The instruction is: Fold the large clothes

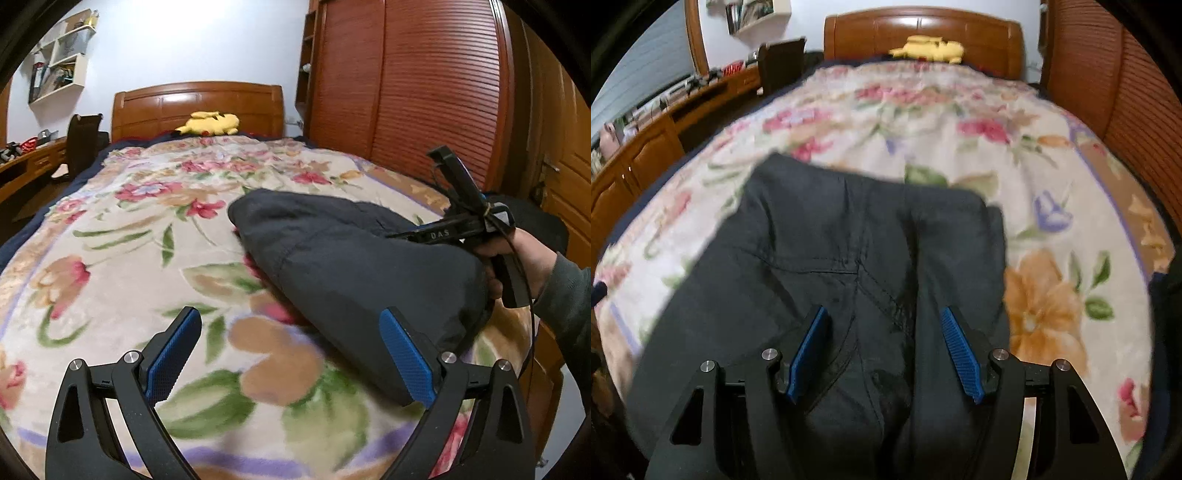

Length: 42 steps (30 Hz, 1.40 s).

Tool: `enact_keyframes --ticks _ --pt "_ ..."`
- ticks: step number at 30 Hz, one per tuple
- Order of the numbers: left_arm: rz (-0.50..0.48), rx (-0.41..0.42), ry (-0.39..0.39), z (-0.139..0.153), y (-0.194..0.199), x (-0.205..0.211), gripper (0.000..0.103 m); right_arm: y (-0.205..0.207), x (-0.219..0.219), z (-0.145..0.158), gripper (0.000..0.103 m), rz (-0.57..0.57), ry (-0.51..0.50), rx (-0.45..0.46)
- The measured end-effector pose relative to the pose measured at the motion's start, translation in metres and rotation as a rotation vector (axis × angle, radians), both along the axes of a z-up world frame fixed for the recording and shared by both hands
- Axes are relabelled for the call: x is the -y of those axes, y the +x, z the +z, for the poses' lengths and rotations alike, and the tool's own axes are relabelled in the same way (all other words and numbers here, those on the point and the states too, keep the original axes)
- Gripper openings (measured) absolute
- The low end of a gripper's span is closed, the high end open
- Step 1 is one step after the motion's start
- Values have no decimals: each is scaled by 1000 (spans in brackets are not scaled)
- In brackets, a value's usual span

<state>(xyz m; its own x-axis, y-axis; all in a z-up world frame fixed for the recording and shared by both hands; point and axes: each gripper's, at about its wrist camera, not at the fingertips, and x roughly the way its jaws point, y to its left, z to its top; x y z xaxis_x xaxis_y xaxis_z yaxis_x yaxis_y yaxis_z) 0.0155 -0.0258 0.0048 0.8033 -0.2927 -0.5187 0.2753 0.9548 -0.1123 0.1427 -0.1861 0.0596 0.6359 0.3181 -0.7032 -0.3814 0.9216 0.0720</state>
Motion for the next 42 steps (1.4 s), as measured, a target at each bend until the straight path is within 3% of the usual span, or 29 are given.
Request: enact_keyframes --ticks 2,4,7,9,13,16,20,23,26,28,30,35,42 --pt "-16 5 5 -2 2 3 97 7 3 -2 63 2 36 -16" --pt "-21 18 14 -2 4 5 97 12 5 -2 53 29 69 -32" --pt "-23 26 30 -5 8 5 97 6 -1 1 24 68 34 1" --pt "-25 19 26 -7 12 4 98 0 -4 4 14 76 -19 42" --pt "-27 6 20 -9 15 6 97 -16 5 18 7 25 -73 130" --pt "-29 3 32 -10 14 11 97 -20 27 30 7 -52 -48 140" --pt "-38 1 38 -11 11 16 97 -13 36 8 7 -116 -105 66" --pt "-39 2 35 -10 9 17 97 -18 29 1 10 -114 -111 63" --pt "-40 1 27 -10 7 17 97 -34 21 11 26 -149 -158 114" --pt "-41 5 26 -8 5 17 97 -44 15 17 44 -135 -172 154" --pt "-37 8 21 -7 5 16 97 -62 11 21 54 -123 -170 199" --pt "-35 6 15 -7 5 14 97 -107 -2 14 55 -75 -116 285" --pt "-36 5 18 -7 5 14 97 -126 1 -17 54 -34 -84 268"
